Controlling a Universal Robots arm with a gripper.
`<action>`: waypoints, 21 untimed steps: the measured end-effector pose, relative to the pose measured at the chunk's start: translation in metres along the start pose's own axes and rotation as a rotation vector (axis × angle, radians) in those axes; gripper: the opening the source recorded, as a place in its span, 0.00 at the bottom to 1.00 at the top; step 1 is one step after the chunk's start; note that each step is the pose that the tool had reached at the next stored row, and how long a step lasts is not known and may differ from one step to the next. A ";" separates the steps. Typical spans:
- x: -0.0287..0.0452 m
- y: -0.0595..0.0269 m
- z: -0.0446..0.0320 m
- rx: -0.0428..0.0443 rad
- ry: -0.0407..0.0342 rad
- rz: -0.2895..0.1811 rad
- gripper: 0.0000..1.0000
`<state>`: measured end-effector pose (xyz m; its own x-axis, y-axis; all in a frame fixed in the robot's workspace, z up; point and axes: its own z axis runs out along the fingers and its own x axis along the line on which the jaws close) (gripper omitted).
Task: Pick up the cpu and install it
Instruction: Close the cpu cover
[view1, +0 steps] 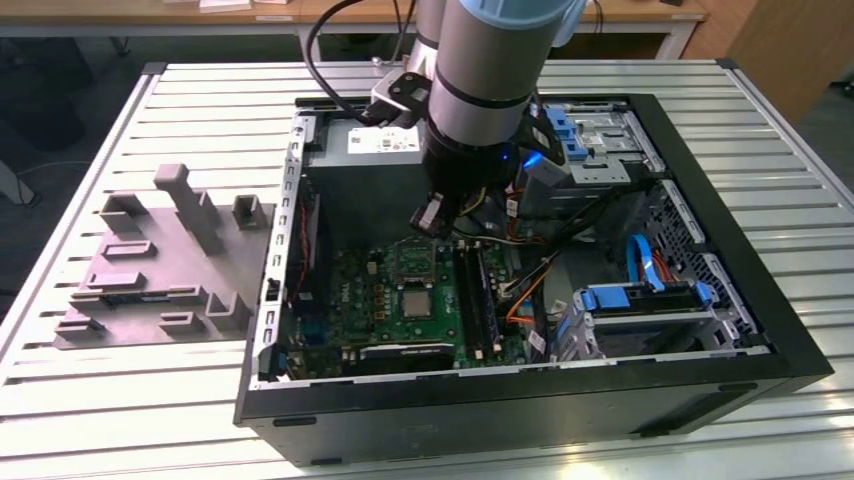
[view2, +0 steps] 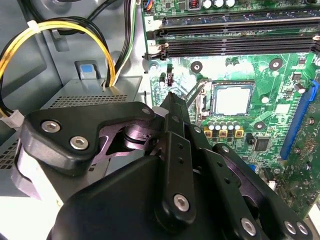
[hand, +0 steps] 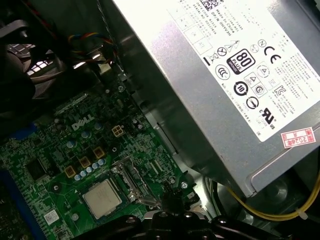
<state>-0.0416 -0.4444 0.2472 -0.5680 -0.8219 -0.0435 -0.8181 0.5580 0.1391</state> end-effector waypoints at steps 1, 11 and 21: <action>0.0000 0.0000 0.0000 0.0000 0.0001 -0.001 0.11; 0.0002 0.0004 -0.0007 -0.0005 0.0014 -0.011 0.11; 0.0004 0.0009 -0.0012 -0.0002 0.0042 -0.022 0.11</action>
<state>-0.0424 -0.4444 0.2485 -0.5497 -0.8343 -0.0424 -0.8302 0.5400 0.1384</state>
